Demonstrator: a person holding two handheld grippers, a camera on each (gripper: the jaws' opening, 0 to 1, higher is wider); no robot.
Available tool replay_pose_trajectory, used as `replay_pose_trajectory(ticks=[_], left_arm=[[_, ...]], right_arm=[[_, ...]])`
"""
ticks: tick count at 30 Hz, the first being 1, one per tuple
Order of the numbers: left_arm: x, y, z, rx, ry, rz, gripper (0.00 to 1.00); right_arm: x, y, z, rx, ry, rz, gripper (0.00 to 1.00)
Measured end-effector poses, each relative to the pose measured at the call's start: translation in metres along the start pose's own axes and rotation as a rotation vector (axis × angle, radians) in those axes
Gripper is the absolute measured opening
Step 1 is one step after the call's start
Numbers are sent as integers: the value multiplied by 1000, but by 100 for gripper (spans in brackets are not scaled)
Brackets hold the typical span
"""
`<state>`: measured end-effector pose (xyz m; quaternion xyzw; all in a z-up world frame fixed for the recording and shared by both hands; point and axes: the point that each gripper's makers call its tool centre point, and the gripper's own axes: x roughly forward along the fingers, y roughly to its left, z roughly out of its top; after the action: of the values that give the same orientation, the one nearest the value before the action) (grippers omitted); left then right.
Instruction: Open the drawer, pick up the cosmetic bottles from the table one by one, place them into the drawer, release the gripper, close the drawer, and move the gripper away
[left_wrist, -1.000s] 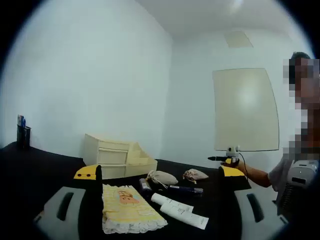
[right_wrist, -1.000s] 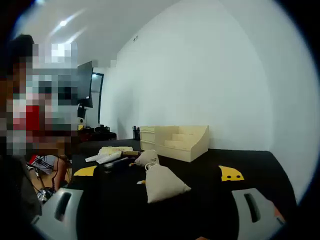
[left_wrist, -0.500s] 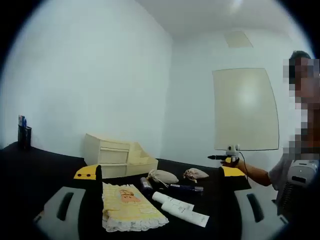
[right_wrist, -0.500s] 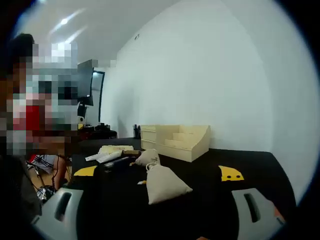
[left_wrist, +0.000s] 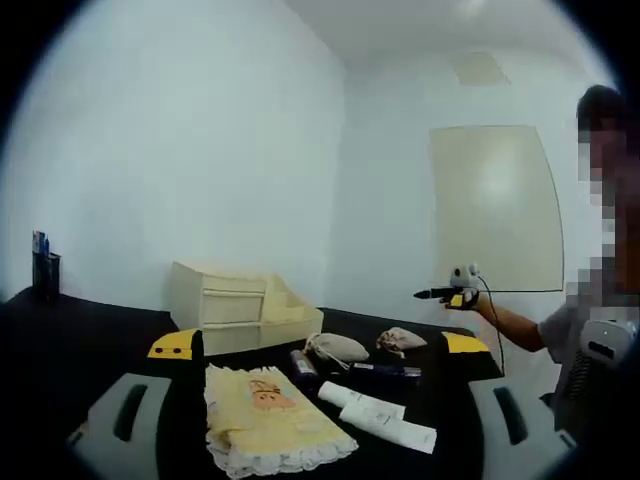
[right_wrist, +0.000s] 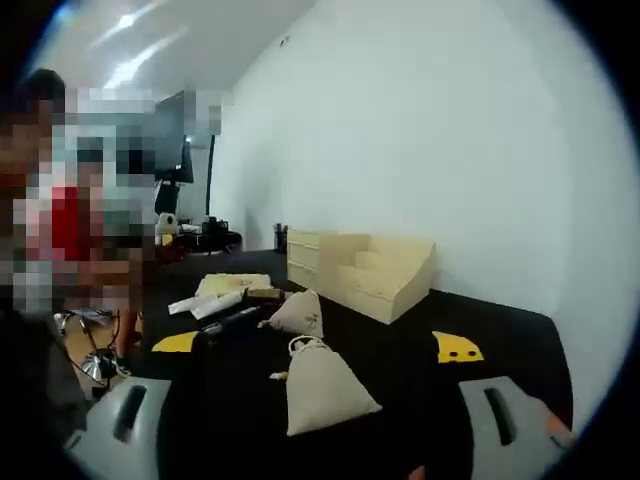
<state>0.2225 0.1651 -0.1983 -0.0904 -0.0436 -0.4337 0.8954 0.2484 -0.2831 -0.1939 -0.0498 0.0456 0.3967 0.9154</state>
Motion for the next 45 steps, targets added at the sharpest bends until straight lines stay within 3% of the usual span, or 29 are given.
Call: replay_pose_trajectory(ticks=[9,16,19,24,29,32,37,45], left_arm=[[15,-3,-3,11,78,-24,96],[17,-4,8,10,65,-34,96],[19,-4,8,12,75,-32,96],[22,-6,3,5,89,-38,96],[24,-12,-4,1,102,-45,96],[23,-11,-7,-4,102,-45,96],[23,-11,-17,-23,102,-45,96],[26,-18,-21,-22,119,-60,96]], right_arm=[[37,1,9,-24,52,41,81],[59,0,17,-24,67,58,80],[66,0,16,-20,92,65,72],[75,1,0,-52,191,66,69],[77,7,-20,-100,289,65,58],[79,18,-28,-115,329,83,58],[75,17,-47,-161,402,95,58],[73,14,-77,-160,487,110,57]])
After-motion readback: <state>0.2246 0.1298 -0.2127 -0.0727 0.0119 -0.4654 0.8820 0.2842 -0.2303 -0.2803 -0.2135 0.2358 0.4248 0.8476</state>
